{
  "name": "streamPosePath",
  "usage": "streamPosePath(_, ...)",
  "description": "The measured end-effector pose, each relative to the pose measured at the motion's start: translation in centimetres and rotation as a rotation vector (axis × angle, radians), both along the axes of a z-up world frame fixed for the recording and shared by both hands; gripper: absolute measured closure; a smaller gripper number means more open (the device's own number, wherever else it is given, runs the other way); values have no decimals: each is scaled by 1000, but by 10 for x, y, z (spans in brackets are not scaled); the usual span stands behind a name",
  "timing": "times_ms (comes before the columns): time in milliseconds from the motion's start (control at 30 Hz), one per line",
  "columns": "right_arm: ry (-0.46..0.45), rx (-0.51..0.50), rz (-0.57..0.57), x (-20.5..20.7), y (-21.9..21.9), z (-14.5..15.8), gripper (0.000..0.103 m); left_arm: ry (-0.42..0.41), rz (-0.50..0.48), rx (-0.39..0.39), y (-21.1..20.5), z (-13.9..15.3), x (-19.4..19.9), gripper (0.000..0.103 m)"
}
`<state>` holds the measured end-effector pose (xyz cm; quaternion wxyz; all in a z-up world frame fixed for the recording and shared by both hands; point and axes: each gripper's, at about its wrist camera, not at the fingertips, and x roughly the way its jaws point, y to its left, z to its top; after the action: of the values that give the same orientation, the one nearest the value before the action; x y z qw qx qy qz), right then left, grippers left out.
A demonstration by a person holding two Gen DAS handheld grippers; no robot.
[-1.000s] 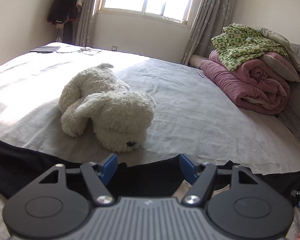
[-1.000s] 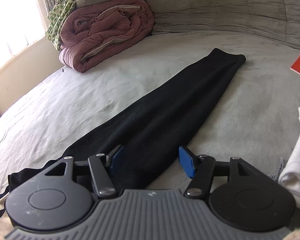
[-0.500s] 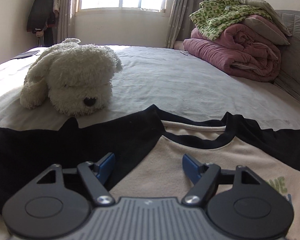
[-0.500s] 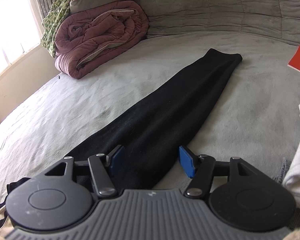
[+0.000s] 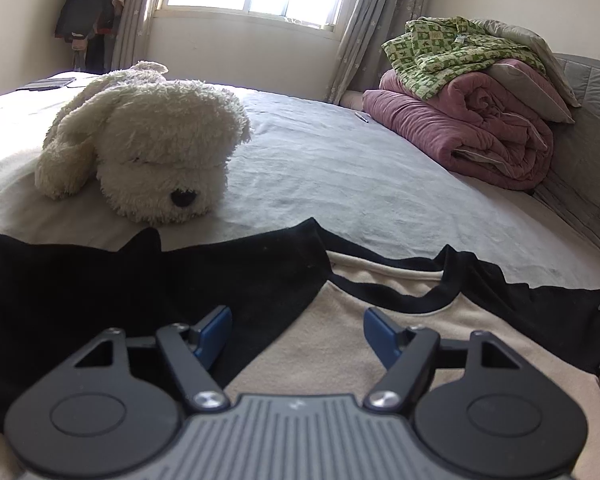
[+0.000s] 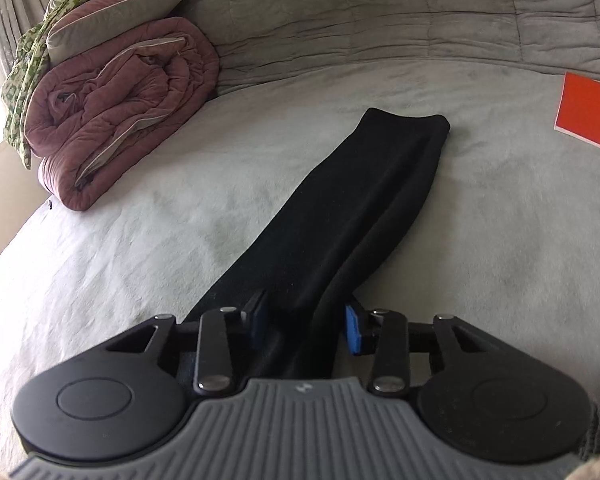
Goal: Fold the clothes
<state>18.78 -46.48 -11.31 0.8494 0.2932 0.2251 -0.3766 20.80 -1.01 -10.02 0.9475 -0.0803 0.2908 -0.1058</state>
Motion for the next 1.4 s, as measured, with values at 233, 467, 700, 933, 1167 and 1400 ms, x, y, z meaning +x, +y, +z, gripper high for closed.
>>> streamPosePath(233,-79,-62,6,-10,9,11,95,6,0,-11,5,2,1,40)
streamPosePath(467,-194,-193,112,-21,39,57,95,19,-8,-8,11,3,2,50)
streamPosePath(700,-302,-271,254,-33,76,91,95,32,-12,-25,16,5,3,56)
streamPosePath(933,-339,-361,440,-39,134,113,95,43,-20,-36,19,6,4,61)
streamPosePath(1167,-299,-379,655,-41,200,94,95,48,-25,-46,21,8,4,61)
streamPosePath(1400,-186,-299,819,-23,240,38,95,47,-24,-27,18,8,4,62)
